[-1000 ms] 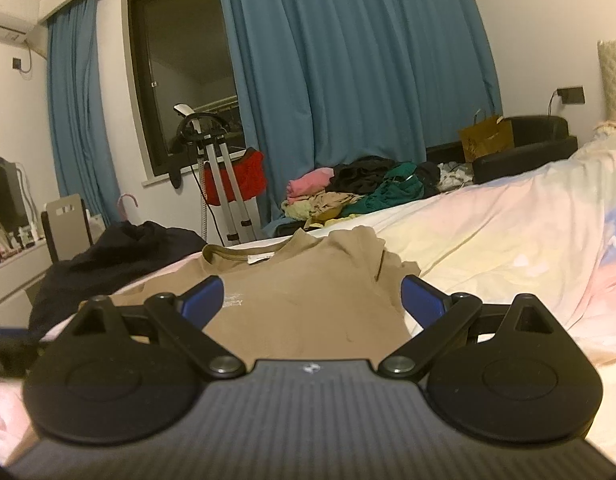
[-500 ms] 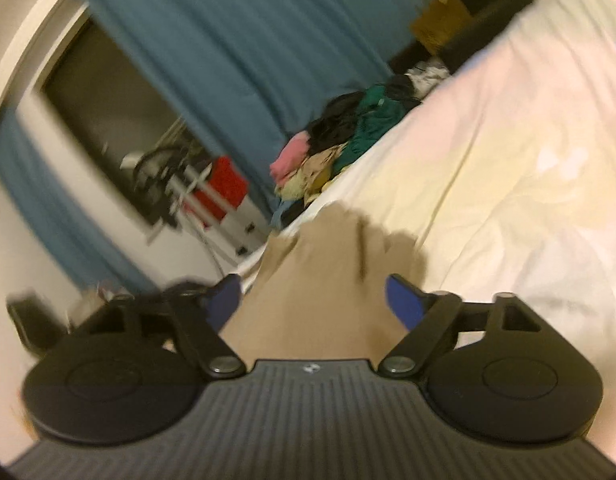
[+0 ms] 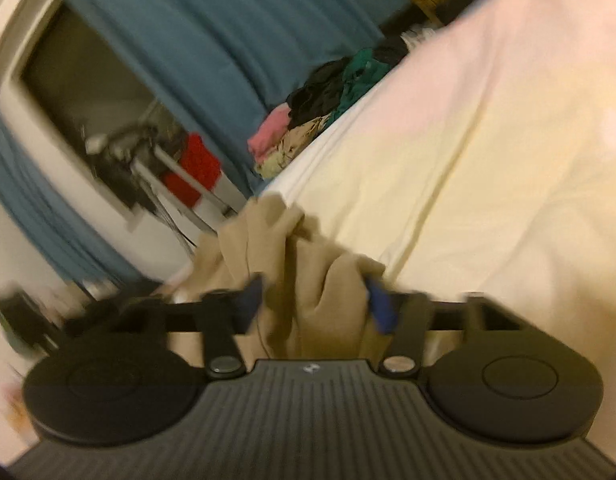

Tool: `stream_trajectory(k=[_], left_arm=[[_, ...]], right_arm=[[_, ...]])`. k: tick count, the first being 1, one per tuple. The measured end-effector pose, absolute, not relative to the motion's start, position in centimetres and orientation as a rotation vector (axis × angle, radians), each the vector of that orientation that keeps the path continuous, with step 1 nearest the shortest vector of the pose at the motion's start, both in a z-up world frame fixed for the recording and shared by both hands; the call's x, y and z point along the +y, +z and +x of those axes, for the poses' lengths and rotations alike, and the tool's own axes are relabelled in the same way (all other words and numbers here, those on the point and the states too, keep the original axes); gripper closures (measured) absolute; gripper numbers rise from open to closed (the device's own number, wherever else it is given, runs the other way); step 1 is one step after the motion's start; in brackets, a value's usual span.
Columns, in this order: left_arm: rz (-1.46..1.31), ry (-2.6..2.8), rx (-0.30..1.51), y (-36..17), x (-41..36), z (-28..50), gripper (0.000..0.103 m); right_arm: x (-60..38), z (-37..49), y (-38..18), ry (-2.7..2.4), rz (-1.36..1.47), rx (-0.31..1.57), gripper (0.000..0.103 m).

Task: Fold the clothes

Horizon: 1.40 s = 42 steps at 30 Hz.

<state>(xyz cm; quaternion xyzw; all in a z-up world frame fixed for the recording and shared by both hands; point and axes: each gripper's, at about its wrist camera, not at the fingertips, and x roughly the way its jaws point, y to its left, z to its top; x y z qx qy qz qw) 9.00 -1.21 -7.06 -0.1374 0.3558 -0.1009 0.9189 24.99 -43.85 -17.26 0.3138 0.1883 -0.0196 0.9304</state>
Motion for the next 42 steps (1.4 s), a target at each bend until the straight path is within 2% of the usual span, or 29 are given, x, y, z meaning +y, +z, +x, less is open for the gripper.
stream_trajectory(k=[1, 2, 4, 8, 14, 17, 18, 19, 20, 21, 22, 25, 28, 31, 32, 33, 34, 35, 36, 39, 42], left_arm=[[-0.287, -0.212, 0.738, -7.2, -1.3, 9.2, 0.000], [-0.292, -0.217, 0.745, -7.3, -1.5, 9.3, 0.000], [-0.299, -0.229, 0.751, -7.4, -1.8, 9.5, 0.000], [-0.298, -0.243, 0.747, -7.5, -2.1, 9.3, 0.000], [-0.280, -0.245, 0.739, -7.6, -2.2, 8.6, 0.000], [-0.288, -0.245, 0.728, -7.3, -1.9, 8.5, 0.000], [-0.291, -0.246, 0.724, -7.1, -1.9, 8.4, 0.000], [-0.294, -0.245, 0.720, -7.0, -1.8, 8.4, 0.000], [-0.298, -0.243, 0.714, -6.9, -1.7, 8.4, 0.000], [-0.302, -0.241, 0.711, -6.8, -1.7, 8.4, 0.000], [-0.306, -0.239, 0.707, -6.7, -1.7, 8.5, 0.000], [-0.311, -0.233, 0.695, -6.7, -1.6, 8.8, 0.000], [-0.301, -0.231, 0.675, -7.0, -1.7, 9.3, 0.000], [-0.304, -0.240, 0.680, -8.0, -1.9, 9.5, 0.000], [-0.306, -0.248, 0.685, -8.4, -2.1, 9.5, 0.000], [-0.317, -0.264, 0.694, -8.7, -2.0, 9.6, 0.000], [-0.331, -0.282, 0.704, -9.1, -2.0, 9.8, 0.000], [-0.333, -0.286, 0.708, -9.3, -2.0, 9.8, 0.000], [-0.333, -0.288, 0.710, -9.4, -2.0, 9.8, 0.000], [-0.334, -0.292, 0.716, -9.9, -2.0, 9.8, 0.000], [-0.322, -0.298, 0.706, -9.8, -2.3, 9.8, 0.000]], right_arm=[[-42.7, 25.1, -16.7, -0.057, 0.559, 0.370, 0.085], [-41.4, 25.1, -15.9, -0.072, 0.469, 0.347, 0.085], [-38.8, 25.3, -14.6, -0.064, 0.322, 0.301, 0.092], [-32.3, 25.6, -13.6, 0.050, 0.066, 0.247, 0.093], [-23.1, 25.3, -14.8, 0.311, -0.160, 0.320, 0.095], [-22.2, 24.5, -14.2, 0.353, -0.190, 0.303, 0.093], [-22.7, 24.2, -13.8, 0.361, -0.165, 0.297, 0.085], [-23.4, 24.0, -13.3, 0.365, -0.119, 0.292, 0.062], [-23.9, 23.7, -12.6, 0.363, -0.051, 0.280, 0.047], [-24.9, 23.4, -11.9, 0.359, 0.026, 0.255, 0.021], [-26.3, 23.0, -11.2, 0.357, 0.107, 0.220, 0.013], [-30.1, 22.6, -9.9, 0.263, 0.355, 0.172, 0.015], [-33.5, 24.3, -10.5, 0.121, 0.579, 0.258, 0.013], [-34.6, 27.1, -11.5, 0.081, 0.623, 0.341, 0.014], [-34.2, 28.1, -11.6, 0.081, 0.594, 0.379, 0.015], [-33.9, 29.1, -11.7, 0.080, 0.566, 0.416, 0.027], [-33.5, 29.9, -11.7, 0.081, 0.529, 0.446, 0.048], [-33.2, 30.1, -11.5, 0.067, 0.492, 0.462, 0.063], [-33.1, 30.1, -11.1, 0.044, 0.457, 0.474, 0.097], [-32.7, 29.9, -9.9, -0.026, 0.351, 0.509, 0.100], [-34.5, 29.9, -7.2, -0.089, 0.279, 0.462, 0.100]])
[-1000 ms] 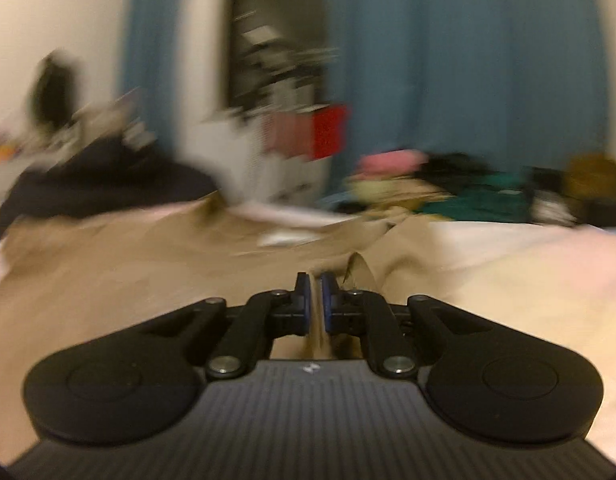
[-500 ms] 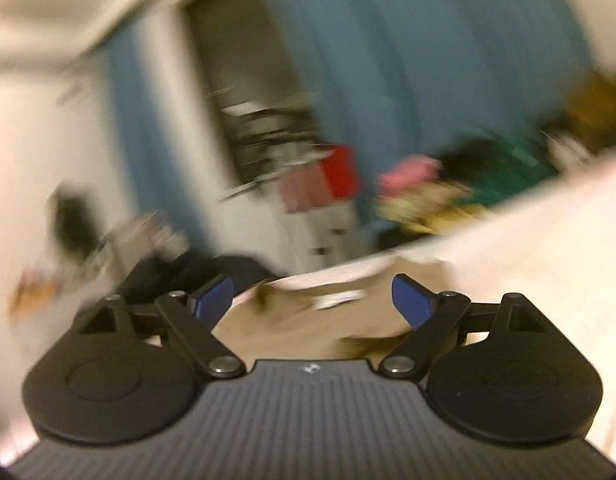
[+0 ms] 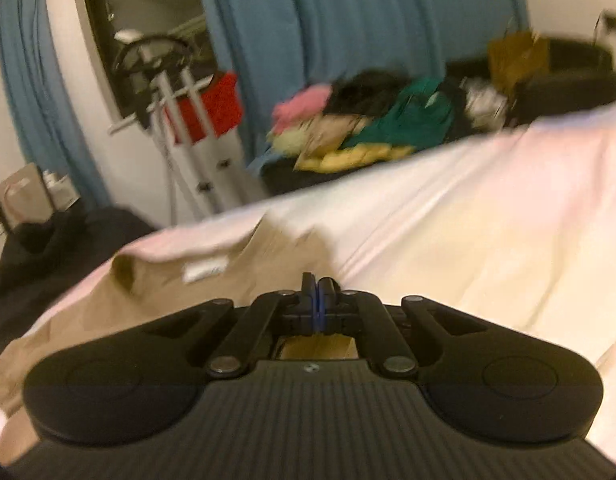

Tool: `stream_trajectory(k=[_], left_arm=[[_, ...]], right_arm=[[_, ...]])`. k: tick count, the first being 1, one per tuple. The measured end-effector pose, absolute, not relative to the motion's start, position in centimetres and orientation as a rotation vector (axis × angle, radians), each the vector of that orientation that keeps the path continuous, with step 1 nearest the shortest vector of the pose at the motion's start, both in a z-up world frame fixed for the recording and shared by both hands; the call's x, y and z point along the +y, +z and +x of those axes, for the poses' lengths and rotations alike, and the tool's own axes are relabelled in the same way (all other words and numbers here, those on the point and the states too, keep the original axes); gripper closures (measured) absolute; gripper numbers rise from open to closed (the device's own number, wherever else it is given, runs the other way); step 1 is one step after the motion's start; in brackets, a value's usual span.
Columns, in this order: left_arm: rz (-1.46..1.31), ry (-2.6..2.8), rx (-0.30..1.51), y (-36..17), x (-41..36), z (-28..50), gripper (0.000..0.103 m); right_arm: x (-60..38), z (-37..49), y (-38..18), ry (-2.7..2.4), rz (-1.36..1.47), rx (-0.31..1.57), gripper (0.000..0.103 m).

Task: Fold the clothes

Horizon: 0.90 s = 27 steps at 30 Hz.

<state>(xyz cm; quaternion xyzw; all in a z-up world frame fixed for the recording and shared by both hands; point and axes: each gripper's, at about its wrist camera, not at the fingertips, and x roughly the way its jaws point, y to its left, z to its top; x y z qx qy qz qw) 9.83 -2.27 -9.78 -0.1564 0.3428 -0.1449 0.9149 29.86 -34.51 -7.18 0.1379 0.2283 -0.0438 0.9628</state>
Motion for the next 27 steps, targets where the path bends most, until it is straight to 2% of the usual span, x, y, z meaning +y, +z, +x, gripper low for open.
stream_trajectory(k=[5, 8, 14, 15, 17, 18, 19, 22, 27], left_arm=[[-0.301, -0.312, 0.684, -9.3, -2.9, 10.3, 0.000], [-0.267, -0.312, 0.672, -9.5, -3.3, 10.3, 0.000], [-0.229, -0.297, 0.683, -10.0, -3.8, 11.1, 0.000], [-0.222, -0.297, 0.683, -10.1, -3.8, 11.2, 0.000], [-0.208, -0.298, 0.682, -10.2, -3.9, 11.3, 0.000], [-0.201, -0.301, 0.684, -10.2, -4.0, 11.3, 0.000], [-0.194, -0.304, 0.687, -10.3, -4.0, 11.2, 0.000], [-0.183, -0.312, 0.691, -10.3, -4.0, 11.0, 0.000], [-0.177, -0.315, 0.686, -10.1, -4.0, 10.7, 0.000]], right_arm=[[-40.5, 31.3, -4.3, -0.266, 0.207, 0.444, 0.100], [-44.0, 33.2, -4.6, -0.386, 0.168, 0.451, 0.099], [-49.0, 32.2, -7.9, -0.435, 0.388, 0.464, 0.096], [-49.0, 31.4, -8.5, -0.429, 0.410, 0.456, 0.091], [-49.0, 29.8, -9.7, -0.415, 0.456, 0.439, 0.048], [-49.1, 29.1, -10.1, -0.412, 0.463, 0.424, 0.011], [-49.0, 28.2, -10.5, -0.418, 0.457, 0.402, 0.000], [-49.0, 25.5, -11.9, -0.424, 0.497, 0.400, 0.000], [-48.7, 21.0, -17.0, -0.326, 0.911, 0.523, 0.001]])
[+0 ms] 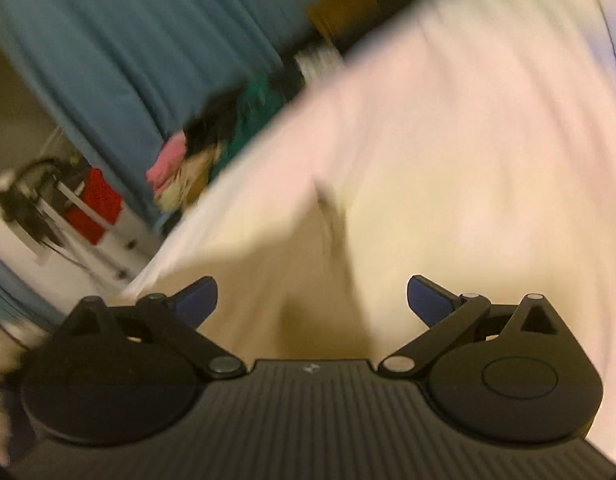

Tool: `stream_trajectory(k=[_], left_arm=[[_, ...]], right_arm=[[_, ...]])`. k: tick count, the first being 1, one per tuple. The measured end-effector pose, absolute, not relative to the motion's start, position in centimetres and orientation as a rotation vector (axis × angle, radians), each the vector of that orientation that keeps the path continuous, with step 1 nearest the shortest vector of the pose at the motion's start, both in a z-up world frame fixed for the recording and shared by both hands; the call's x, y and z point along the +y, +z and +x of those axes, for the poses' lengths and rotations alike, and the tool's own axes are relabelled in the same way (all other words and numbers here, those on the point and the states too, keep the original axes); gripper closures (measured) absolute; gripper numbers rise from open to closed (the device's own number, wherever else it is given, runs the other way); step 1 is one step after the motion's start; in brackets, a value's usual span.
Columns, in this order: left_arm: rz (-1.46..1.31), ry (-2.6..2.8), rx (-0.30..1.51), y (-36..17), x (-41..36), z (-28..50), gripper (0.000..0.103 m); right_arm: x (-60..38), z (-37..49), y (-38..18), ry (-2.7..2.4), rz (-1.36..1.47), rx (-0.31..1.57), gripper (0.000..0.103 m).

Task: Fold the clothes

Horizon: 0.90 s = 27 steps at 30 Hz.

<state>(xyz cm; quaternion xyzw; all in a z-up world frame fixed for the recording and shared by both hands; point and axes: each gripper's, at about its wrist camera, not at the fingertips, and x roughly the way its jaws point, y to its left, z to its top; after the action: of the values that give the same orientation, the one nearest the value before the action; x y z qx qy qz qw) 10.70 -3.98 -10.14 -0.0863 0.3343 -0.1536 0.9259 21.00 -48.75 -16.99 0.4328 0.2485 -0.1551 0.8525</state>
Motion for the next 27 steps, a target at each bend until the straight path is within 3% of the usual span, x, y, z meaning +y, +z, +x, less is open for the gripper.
stream_trajectory(k=[3, 5, 6, 7, 8, 10, 13, 18, 24, 26, 27], left_arm=[[-0.175, -0.314, 0.691, -10.2, -4.0, 10.7, 0.000], [-0.171, -0.312, 0.693, -10.3, -4.0, 10.7, 0.000], [-0.168, -0.310, 0.694, -10.4, -3.9, 10.7, 0.000], [-0.165, -0.309, 0.695, -10.4, -3.9, 10.7, 0.000], [-0.164, -0.307, 0.696, -10.4, -3.9, 10.7, 0.000], [-0.165, -0.305, 0.699, -10.5, -3.8, 10.8, 0.000], [-0.165, -0.309, 0.703, -10.6, -3.8, 11.0, 0.000], [-0.160, -0.330, 0.705, -10.7, -3.9, 11.2, 0.000], [-0.145, -0.339, 0.707, -10.7, -3.9, 11.8, 0.000], [-0.140, -0.347, 0.701, -10.6, -3.8, 11.8, 0.000], [-0.133, -0.347, 0.693, -10.4, -3.8, 11.8, 0.000]], right_arm=[[-47.0, 20.1, -18.6, -0.296, 0.934, 0.515, 0.000], [-46.5, 20.7, -18.8, -0.291, 0.897, 0.487, 0.005], [-46.4, 21.2, -18.9, -0.286, 0.889, 0.467, 0.015], [-46.4, 21.7, -18.9, -0.288, 0.882, 0.465, 0.041], [-46.5, 22.3, -18.9, -0.294, 0.876, 0.474, 0.053], [-46.4, 23.2, -19.0, -0.328, 0.856, 0.517, 0.086], [-45.8, 22.8, -17.9, -0.353, 0.767, 0.479, 0.098], [-47.1, 22.3, -16.0, -0.395, 0.681, 0.377, 0.099], [-47.9, 23.7, -16.8, -0.429, 0.669, 0.518, 0.093], [-47.6, 22.8, -16.1, -0.409, 0.651, 0.560, 0.079], [-47.2, 21.7, -15.5, -0.390, 0.618, 0.580, 0.052]])
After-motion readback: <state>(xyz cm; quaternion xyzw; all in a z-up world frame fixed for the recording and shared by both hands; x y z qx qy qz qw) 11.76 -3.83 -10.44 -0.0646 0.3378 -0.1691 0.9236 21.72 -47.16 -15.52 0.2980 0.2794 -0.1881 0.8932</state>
